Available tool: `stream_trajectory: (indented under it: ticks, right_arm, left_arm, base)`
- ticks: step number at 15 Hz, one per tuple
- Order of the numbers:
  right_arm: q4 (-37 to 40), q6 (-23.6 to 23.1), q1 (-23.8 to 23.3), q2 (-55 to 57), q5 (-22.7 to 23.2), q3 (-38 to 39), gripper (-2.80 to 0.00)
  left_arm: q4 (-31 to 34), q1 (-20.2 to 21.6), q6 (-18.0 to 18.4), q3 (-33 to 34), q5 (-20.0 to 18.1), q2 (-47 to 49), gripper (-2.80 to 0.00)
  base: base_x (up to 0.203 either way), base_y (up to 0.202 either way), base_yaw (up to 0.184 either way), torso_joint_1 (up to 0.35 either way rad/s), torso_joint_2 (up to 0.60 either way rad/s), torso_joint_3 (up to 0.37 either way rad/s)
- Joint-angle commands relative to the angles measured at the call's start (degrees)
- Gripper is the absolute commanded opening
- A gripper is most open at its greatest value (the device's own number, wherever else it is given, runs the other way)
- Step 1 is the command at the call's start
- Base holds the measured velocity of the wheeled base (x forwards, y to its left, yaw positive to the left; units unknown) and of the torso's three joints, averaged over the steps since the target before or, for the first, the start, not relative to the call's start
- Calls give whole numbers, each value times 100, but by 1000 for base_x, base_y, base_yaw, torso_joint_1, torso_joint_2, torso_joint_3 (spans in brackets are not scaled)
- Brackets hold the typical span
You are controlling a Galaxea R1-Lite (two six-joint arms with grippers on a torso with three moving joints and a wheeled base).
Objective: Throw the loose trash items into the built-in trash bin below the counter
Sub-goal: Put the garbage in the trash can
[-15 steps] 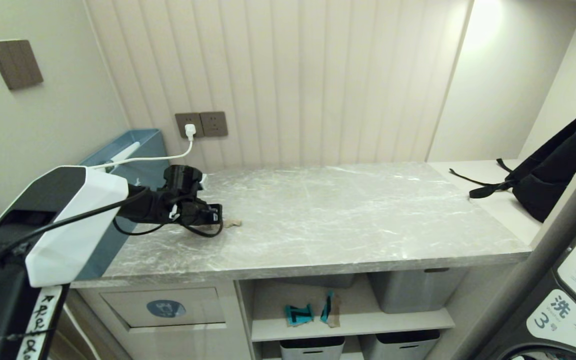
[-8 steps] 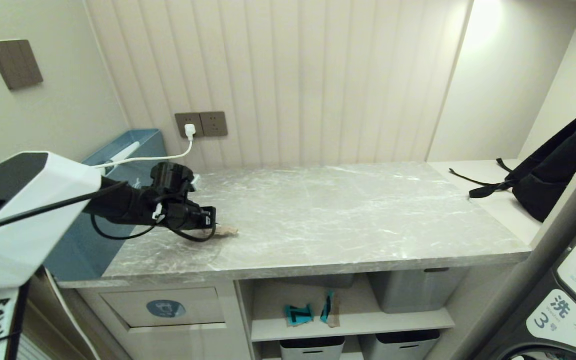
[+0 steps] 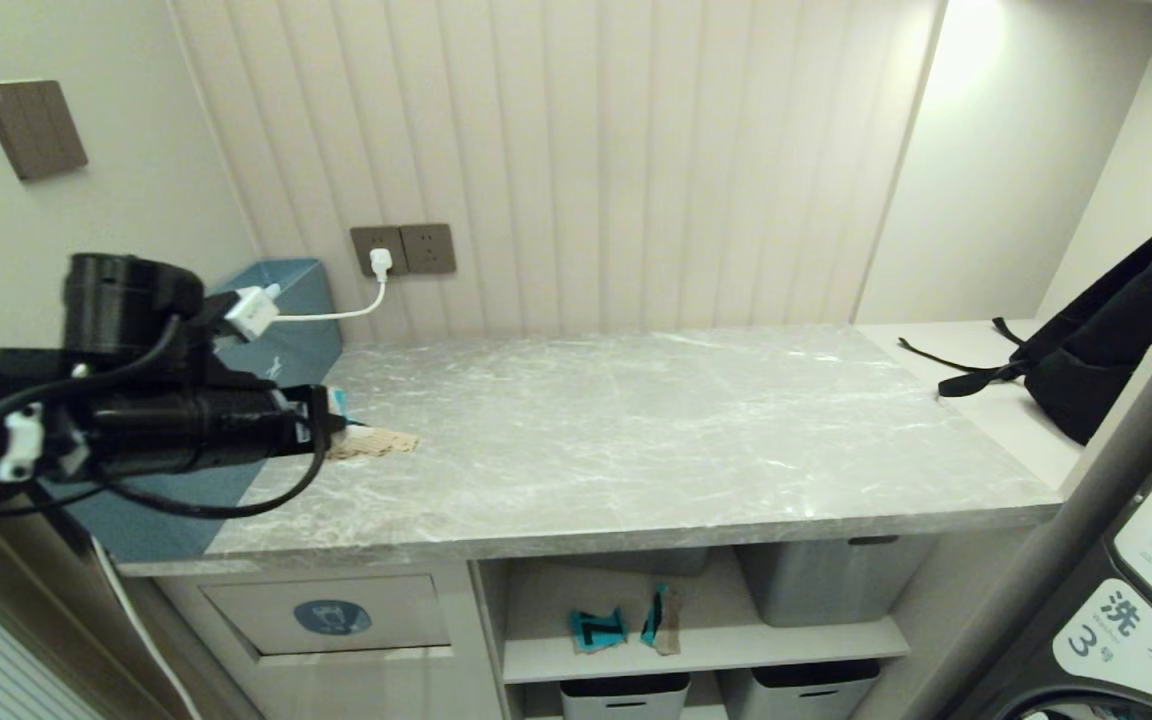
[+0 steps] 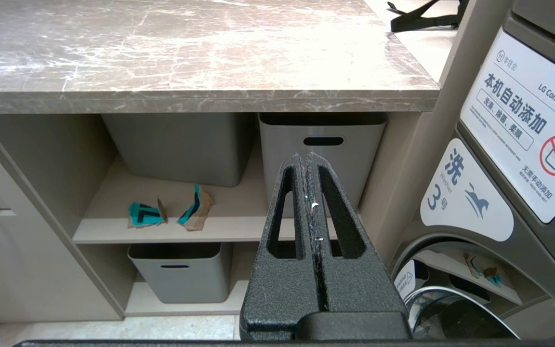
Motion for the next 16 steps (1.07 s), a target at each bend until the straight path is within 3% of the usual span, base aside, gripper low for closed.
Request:
stream_trajectory:
  ticks: [1,5,8,16]
  right_arm:
    - [-1,-4,1,7,6,1,-280]
    - [-1,-4,1,5,6,1,-280]
    - [-1,-4,1,7,6,1,-280]
    - [-36,41,1,7,-12,9,-280]
  left_arm:
    - [5,22,-22,812,-7,-1883,-280]
    - [107,48,-43,2683,5,-4189,-280]
    - [822,56,-48,3287,143,-5187,-280]
    - [900,59,-76,3218,266,-4485,-280]
  base:
    - [0,0,0,0,0,0]
    - [0,0,0,-95,192,110]
    - [0,0,0,-172,376,194]
    - [0,0,0,-238,527,283]
